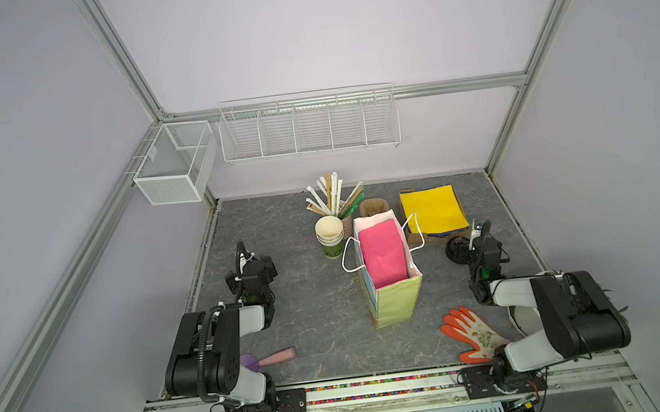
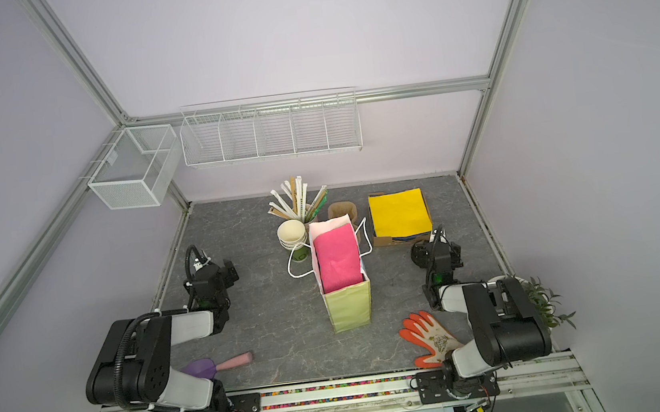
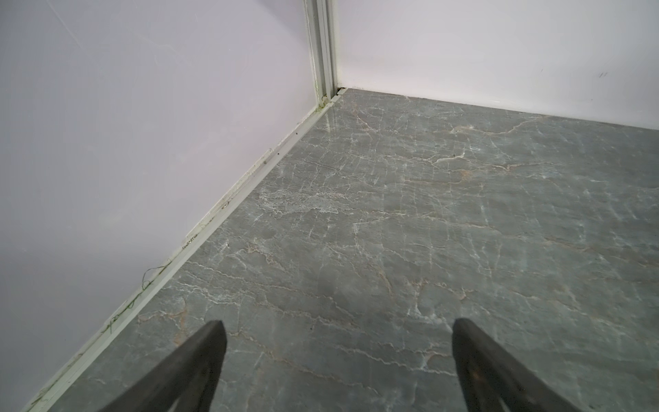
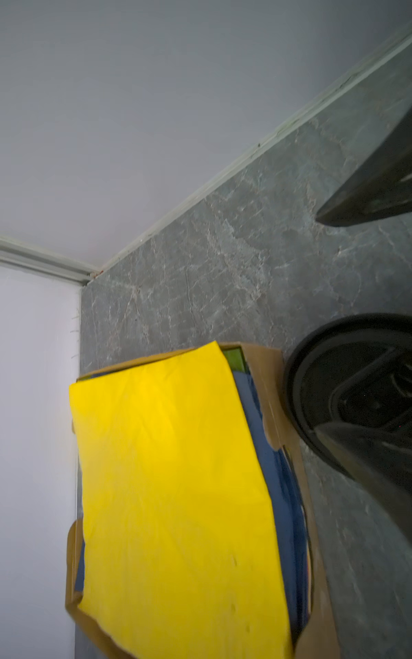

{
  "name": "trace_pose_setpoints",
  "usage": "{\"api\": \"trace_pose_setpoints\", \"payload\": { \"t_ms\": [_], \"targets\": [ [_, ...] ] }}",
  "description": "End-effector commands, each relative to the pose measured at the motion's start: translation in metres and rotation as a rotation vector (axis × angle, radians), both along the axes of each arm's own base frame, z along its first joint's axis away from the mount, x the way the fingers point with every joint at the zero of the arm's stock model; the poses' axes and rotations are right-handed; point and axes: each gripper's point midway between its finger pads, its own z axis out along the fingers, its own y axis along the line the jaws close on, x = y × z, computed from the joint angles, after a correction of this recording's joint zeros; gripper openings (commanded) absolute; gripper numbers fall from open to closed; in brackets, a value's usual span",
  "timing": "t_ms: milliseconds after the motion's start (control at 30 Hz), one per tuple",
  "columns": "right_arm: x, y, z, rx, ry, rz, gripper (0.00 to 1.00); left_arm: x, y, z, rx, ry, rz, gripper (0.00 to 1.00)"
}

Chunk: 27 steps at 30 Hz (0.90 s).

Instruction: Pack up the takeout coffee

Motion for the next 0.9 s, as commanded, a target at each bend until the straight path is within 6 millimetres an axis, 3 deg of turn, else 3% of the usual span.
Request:
{"api": "trace_pose_setpoints", "payload": {
  "t_ms": [0,67,867],
  "targets": [
    [0.0114,0.0132,0.0037,0.045,-0.031,0.129,0.88,0.0141,-0.0124,0.0181,-0.008,-0.088,-0.097,0.98],
    [0.0115,0.0142,0.0038,0.032,-0.086,0.146,0.88,0.0143,-0.0141,0.0207,0.009,-0.132,-0.102,0.98],
    [0.0105,0.0152,0.0015,0.042,-0.048,0.144,0.88,0.013,-0.0124,0.0202,0.0,-0.124,-0.089,0.98]
  ]
}}
